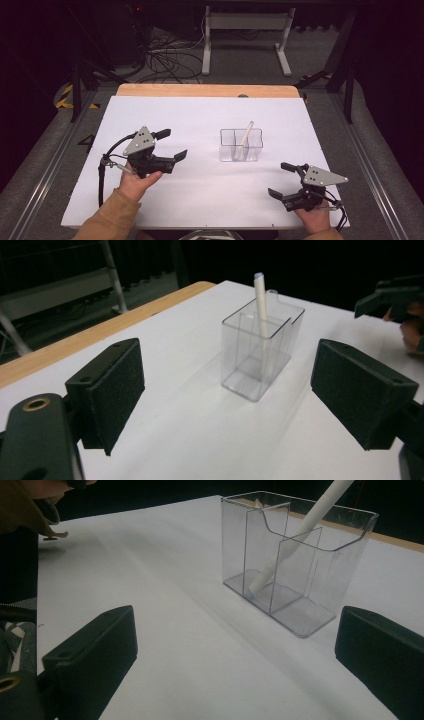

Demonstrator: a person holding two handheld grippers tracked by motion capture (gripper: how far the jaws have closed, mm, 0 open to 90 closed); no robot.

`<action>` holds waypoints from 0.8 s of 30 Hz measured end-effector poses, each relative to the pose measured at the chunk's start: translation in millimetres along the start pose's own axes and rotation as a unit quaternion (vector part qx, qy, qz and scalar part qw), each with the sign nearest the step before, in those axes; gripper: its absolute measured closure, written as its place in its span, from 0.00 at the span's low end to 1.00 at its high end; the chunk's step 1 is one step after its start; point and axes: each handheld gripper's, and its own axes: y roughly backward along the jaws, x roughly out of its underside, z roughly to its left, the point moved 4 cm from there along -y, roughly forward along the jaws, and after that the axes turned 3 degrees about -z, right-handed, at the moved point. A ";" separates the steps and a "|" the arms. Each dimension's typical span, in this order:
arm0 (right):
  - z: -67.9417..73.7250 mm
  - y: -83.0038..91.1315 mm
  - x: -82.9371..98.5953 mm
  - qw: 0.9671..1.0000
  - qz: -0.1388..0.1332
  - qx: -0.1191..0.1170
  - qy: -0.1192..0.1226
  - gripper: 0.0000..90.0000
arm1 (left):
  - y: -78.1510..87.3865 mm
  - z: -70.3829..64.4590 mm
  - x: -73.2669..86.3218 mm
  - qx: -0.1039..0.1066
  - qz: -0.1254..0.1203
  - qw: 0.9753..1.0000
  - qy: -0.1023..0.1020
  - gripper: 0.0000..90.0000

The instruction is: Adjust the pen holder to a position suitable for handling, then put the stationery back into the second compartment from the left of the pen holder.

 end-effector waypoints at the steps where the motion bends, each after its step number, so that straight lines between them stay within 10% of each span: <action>1: 0.1 -0.1 0.0 1.000 0.000 -0.001 0.000 0.04 | 2.8 1.0 3.3 -0.004 0.001 1.000 0.000 0.16; 17: 1.4 -0.7 0.7 1.000 0.002 -0.002 -0.001 0.04 | 36.4 12.8 59.6 -0.013 0.016 0.999 0.040 0.16; 24: 2.1 -0.9 1.2 1.000 0.004 -0.002 0.000 0.04 | 51.8 17.8 84.1 -0.034 0.030 0.999 0.026 0.16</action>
